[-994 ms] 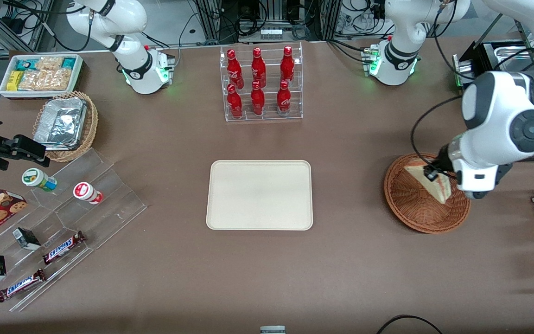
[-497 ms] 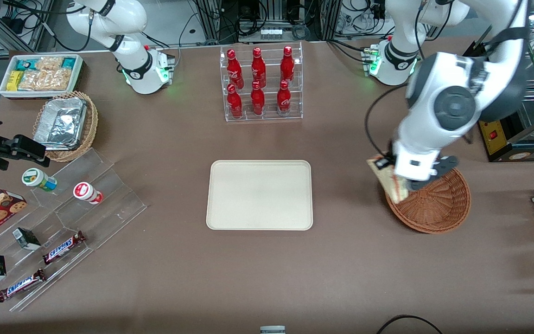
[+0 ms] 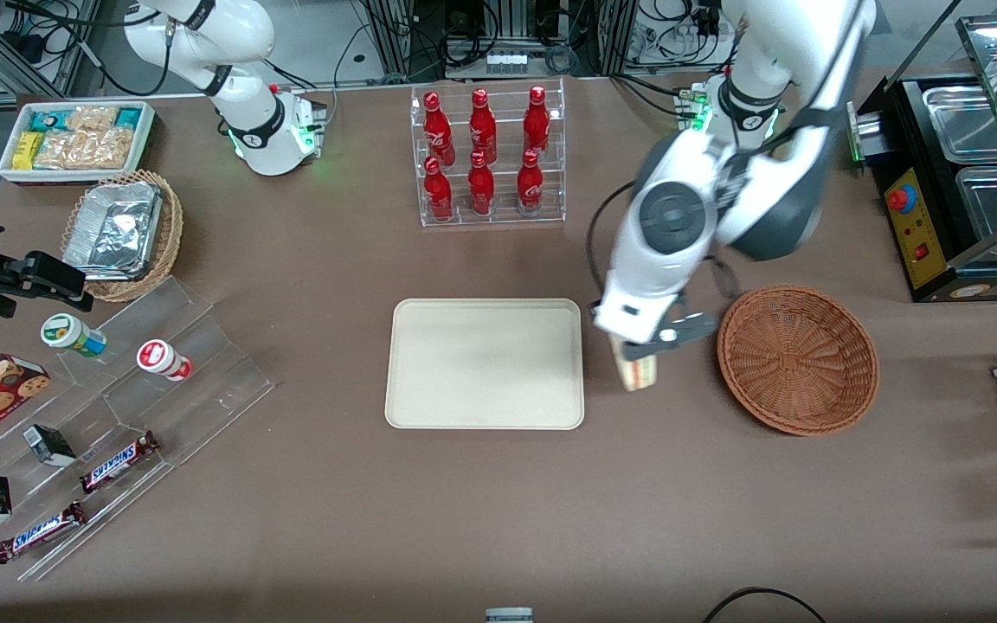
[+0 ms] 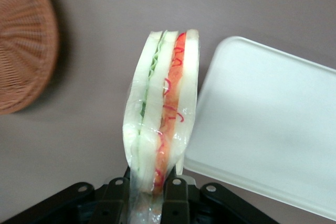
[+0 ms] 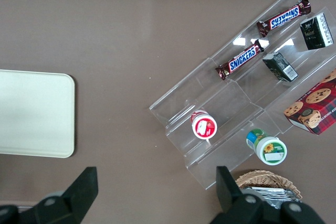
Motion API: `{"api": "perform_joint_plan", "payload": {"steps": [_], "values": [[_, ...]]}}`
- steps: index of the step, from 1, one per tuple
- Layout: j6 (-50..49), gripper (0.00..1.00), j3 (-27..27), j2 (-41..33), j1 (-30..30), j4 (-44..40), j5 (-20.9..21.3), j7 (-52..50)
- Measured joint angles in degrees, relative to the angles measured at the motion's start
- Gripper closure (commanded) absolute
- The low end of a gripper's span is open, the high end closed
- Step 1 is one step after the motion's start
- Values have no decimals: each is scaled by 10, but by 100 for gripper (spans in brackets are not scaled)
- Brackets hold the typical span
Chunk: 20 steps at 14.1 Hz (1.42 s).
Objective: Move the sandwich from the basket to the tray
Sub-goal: 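Lower the held sandwich onto the white tray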
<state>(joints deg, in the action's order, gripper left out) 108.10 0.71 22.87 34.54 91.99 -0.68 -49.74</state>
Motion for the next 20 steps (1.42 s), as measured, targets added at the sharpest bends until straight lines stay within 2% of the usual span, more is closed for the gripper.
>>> {"api": "perform_joint_plan", "payload": {"steps": [5,10,15,18,19,20], "values": [[81,78,0,82,45,-23,0,-1],[139,78,0,117,61,-25,0,3],[153,78,-1,141,85,-25,1,3],[162,78,0,153,86,-25,19,5],[164,75,1,158,86,-25,23,5],[168,54,2,162,86,-26,26,5]]}}
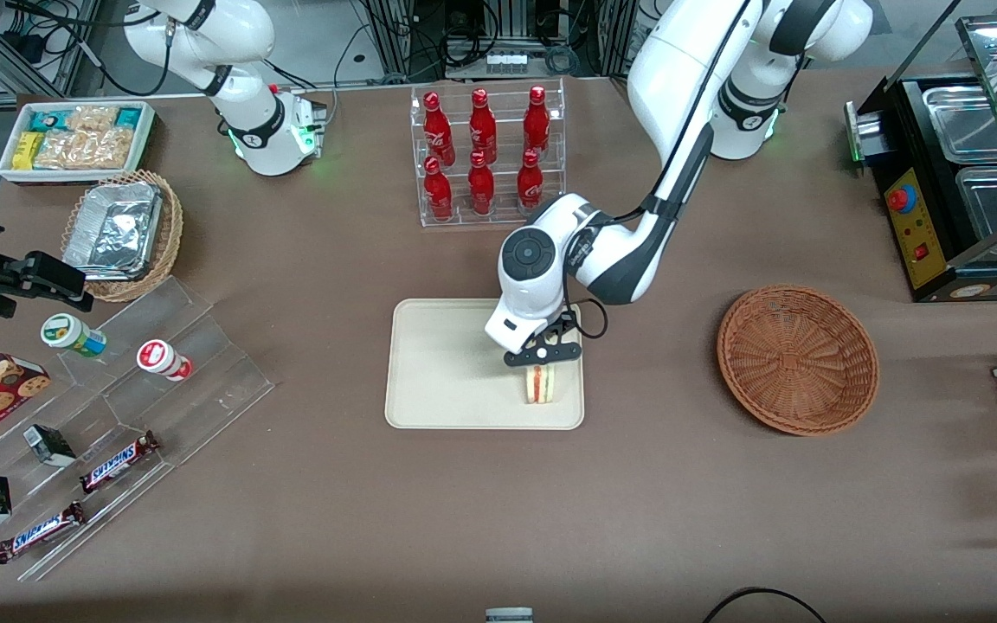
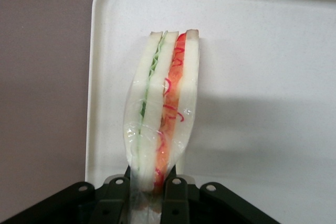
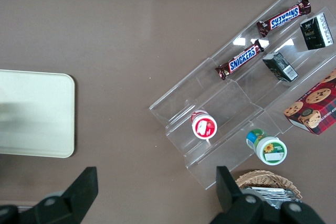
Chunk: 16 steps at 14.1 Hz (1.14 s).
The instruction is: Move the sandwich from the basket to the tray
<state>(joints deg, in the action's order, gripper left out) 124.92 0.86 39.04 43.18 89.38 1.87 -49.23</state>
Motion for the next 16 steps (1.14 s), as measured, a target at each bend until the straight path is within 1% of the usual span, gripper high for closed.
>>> {"api": "perform_joint_plan", "payload": {"steps": [1,2,3,7,9,14,16], "values": [[1,23,0,1,0,-1,1,0],[1,4,0,1,0,-3,1,1],[1,1,0,1,0,-4,2,1],[-1,0,1,-2,0,-21,1,-1],[-22,0,5,-13,-1,-34,1,-4],[-98,0,14,-76,-4,-42,1,-51],[-136,0,29,-107,-5,-42,1,-54]]}}
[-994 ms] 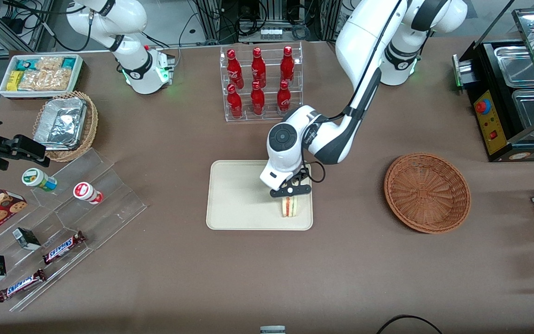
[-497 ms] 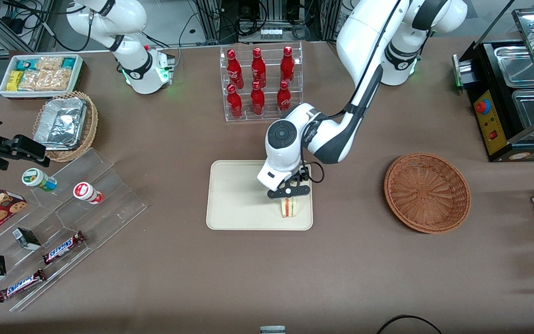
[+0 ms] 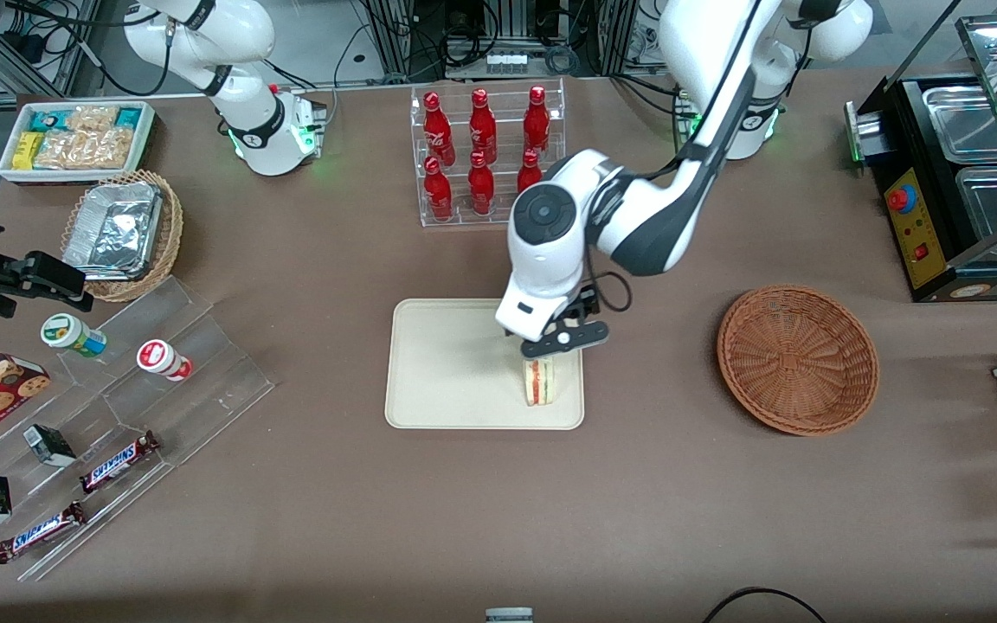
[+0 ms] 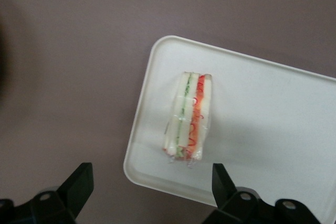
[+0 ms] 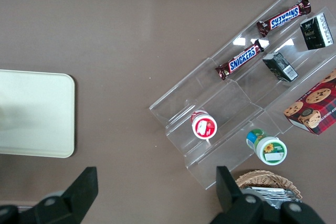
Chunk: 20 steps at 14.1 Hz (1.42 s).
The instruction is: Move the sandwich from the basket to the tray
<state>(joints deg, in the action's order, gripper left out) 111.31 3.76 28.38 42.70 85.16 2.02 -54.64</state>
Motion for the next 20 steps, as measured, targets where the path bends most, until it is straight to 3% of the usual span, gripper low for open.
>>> {"api": "perform_joint_plan", "payload": {"steps": [8,17,20], "values": [[-160,0,78,-136,-7,-2,1,7],[-289,0,205,-253,-13,0,2,161],[-315,0,203,-304,-62,0,1,210]]}}
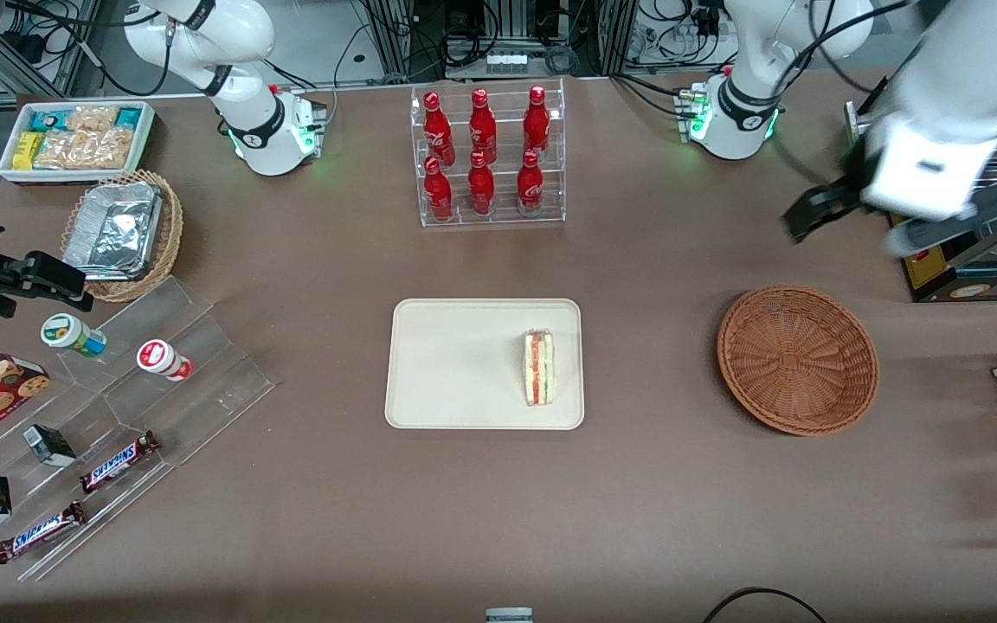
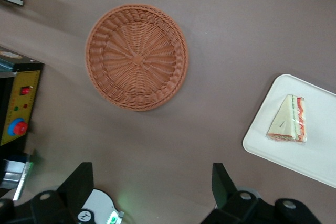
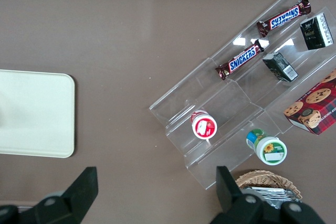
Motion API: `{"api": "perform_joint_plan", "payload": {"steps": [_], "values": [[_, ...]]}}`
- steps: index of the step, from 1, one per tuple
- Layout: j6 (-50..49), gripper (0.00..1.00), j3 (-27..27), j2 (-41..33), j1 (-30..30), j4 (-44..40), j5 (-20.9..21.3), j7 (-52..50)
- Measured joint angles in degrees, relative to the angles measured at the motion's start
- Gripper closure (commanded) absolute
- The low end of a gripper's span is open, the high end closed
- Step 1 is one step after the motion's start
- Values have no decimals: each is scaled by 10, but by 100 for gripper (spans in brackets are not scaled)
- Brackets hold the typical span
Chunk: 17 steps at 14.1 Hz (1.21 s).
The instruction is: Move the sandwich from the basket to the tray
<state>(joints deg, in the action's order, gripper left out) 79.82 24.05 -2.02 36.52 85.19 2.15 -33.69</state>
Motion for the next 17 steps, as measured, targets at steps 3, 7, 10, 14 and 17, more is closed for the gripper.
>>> {"api": "perform_joint_plan", "payload": {"steps": [3,7,10,14,17], "values": [[-21,0,-52,-34,-84,2,-1,49],[-22,0,-190,-35,-229,17,-7,107],[-21,0,-294,-30,-334,25,-11,112],[-17,0,-336,-26,-381,25,-28,113],[-14,0,-337,-19,-383,25,-34,115]]}}
